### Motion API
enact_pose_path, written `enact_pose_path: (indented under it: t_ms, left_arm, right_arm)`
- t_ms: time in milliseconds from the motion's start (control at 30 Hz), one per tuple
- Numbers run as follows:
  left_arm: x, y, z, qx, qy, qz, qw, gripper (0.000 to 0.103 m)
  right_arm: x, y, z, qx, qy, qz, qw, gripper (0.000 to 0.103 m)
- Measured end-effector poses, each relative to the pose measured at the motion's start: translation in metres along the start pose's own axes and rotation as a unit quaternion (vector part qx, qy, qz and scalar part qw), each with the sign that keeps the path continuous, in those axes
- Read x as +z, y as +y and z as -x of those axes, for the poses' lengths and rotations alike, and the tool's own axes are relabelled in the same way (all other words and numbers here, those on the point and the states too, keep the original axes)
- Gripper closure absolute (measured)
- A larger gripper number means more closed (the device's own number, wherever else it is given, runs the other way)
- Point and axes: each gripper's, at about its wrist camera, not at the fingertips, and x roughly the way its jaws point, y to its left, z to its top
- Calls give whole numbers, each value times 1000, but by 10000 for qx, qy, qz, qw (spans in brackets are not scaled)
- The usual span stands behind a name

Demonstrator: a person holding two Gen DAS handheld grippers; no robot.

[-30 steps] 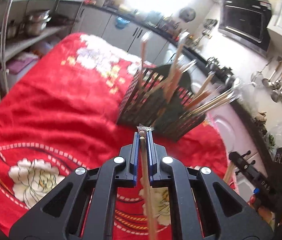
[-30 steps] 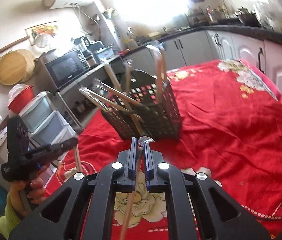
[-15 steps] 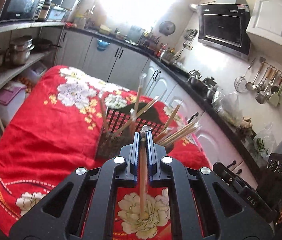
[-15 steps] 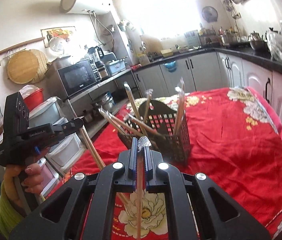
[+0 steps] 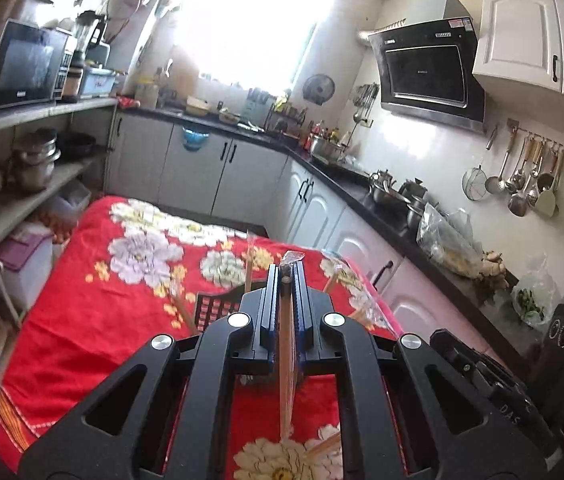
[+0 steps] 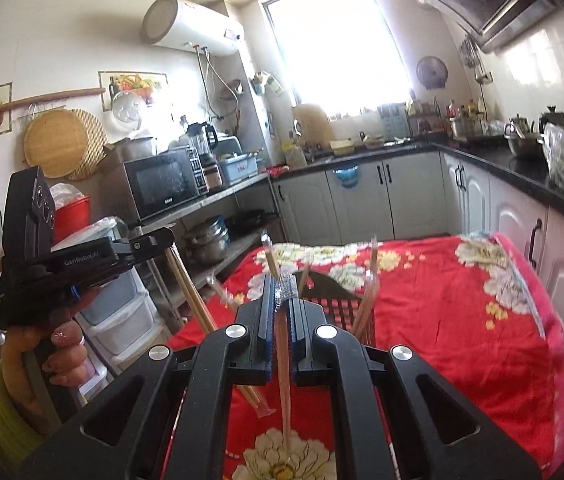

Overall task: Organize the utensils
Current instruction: 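Lift both held chopstick pairs and carry them over the caddy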

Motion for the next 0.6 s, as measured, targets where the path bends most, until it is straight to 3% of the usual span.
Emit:
enact_pose_path:
  t_ms: [600]
  left_arm:
    - [55,-7,-21,508,-540,-196,9971,99]
  right_arm:
    - [61,3,-18,-275,-522,318,9978,97]
